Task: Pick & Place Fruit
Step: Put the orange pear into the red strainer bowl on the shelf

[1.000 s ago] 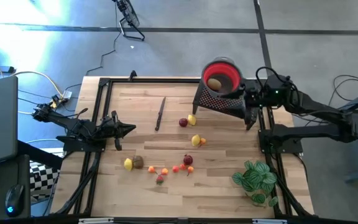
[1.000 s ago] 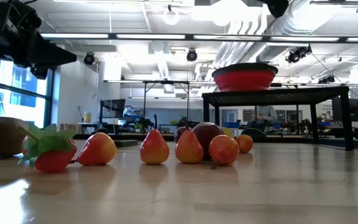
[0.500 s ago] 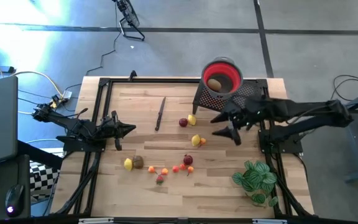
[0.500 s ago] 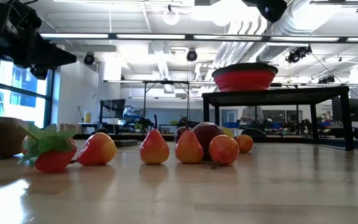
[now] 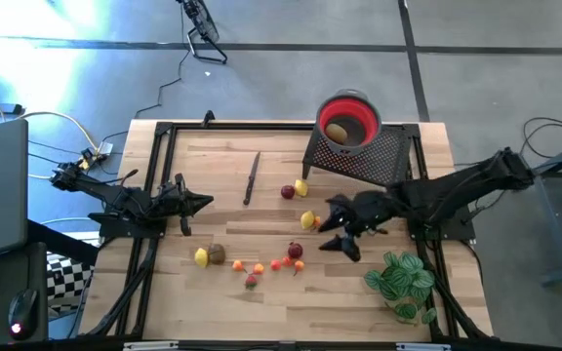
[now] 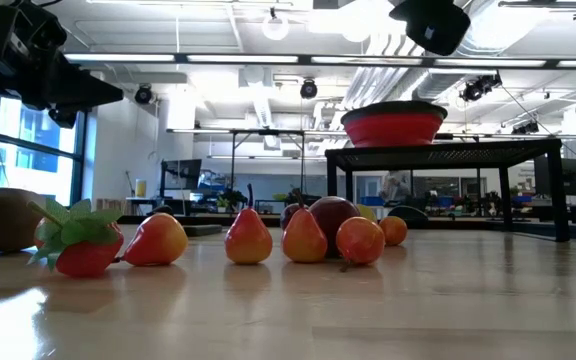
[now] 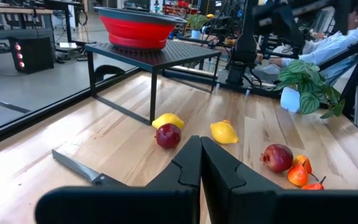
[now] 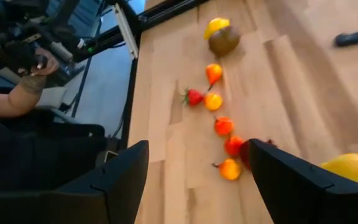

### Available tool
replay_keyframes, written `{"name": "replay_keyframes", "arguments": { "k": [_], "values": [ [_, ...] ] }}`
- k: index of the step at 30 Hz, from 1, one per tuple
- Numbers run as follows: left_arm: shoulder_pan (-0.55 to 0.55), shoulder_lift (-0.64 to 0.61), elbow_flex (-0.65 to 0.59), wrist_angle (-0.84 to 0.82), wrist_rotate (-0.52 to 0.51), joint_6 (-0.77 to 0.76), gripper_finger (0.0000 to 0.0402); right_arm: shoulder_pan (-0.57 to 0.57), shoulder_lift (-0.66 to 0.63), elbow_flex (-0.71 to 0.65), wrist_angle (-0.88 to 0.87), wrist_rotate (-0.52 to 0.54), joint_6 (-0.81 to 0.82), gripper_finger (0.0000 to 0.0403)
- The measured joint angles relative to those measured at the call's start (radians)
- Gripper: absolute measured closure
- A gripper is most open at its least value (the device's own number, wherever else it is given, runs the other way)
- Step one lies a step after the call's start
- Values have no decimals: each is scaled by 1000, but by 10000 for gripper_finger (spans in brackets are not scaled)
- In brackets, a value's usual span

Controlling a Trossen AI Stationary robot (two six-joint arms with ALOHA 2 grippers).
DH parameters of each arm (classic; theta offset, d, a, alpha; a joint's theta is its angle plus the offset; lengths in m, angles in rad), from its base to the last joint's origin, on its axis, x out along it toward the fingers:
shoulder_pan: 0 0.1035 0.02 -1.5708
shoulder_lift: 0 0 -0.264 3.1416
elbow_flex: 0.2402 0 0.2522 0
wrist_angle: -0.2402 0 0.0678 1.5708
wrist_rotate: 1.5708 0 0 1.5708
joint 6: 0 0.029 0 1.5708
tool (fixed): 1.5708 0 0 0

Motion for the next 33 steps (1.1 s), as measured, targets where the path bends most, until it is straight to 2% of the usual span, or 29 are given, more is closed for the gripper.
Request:
{"name": "replay_keyframes", "arguments": {
  "k": [9, 18, 23, 33],
  "values": [
    [0, 0, 0, -1, 0, 0, 402, 64, 112, 0, 66, 53, 118, 137],
    [0, 0, 0, -2, 0, 0, 402, 70, 182, 0, 73, 87, 176, 137],
    [0, 0, 0, -2, 0, 0, 402, 70, 192, 0, 75, 112, 176, 137],
    [0, 0, -1, -9, 0, 0, 402, 70, 191, 0, 75, 239, 173, 137]
  ]
}}
